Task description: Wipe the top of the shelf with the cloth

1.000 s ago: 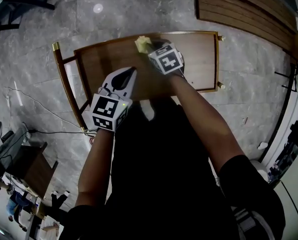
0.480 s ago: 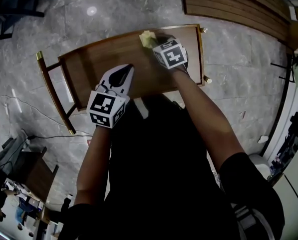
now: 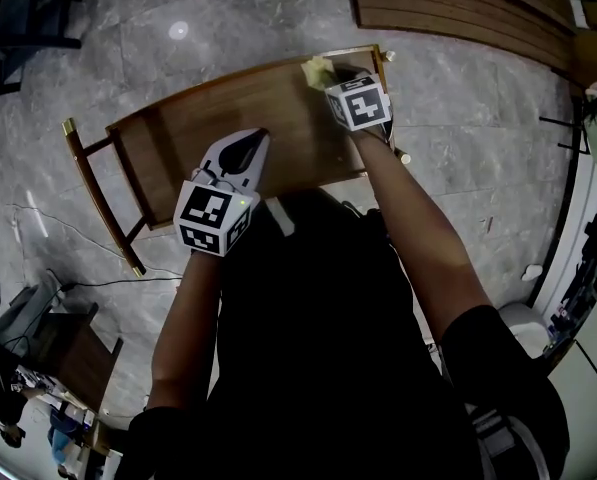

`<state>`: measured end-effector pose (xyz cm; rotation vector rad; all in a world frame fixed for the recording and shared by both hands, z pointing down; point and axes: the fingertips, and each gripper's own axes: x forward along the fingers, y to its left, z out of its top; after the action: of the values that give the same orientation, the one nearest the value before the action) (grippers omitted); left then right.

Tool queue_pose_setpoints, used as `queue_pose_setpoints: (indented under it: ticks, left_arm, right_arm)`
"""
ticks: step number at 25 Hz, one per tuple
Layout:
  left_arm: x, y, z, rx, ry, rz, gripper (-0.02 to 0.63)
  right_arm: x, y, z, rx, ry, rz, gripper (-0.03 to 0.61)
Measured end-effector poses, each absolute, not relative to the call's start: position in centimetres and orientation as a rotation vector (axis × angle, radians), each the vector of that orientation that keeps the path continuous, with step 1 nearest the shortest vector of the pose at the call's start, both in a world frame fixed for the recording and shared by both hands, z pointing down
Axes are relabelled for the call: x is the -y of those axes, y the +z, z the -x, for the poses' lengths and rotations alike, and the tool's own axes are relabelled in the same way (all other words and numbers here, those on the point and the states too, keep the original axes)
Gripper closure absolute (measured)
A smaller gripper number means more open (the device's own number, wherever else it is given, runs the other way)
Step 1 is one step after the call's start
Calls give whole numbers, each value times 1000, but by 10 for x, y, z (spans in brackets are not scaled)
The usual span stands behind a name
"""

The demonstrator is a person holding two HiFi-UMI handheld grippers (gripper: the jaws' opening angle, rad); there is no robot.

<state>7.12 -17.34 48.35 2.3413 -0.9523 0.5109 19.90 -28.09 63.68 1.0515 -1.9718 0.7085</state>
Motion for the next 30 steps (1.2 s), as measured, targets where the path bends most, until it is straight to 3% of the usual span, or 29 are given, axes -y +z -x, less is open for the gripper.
queue_pose_setpoints:
  ticks: [21,30]
  left_arm:
    - [162,473,-56,994,499,-2337,604]
    - [150,467,-2,1069,458,-2300,603]
  right_arm:
    - [293,625,-292,1657,698,-1386,537]
    - [286,606,-274,1703,682,-1436,537]
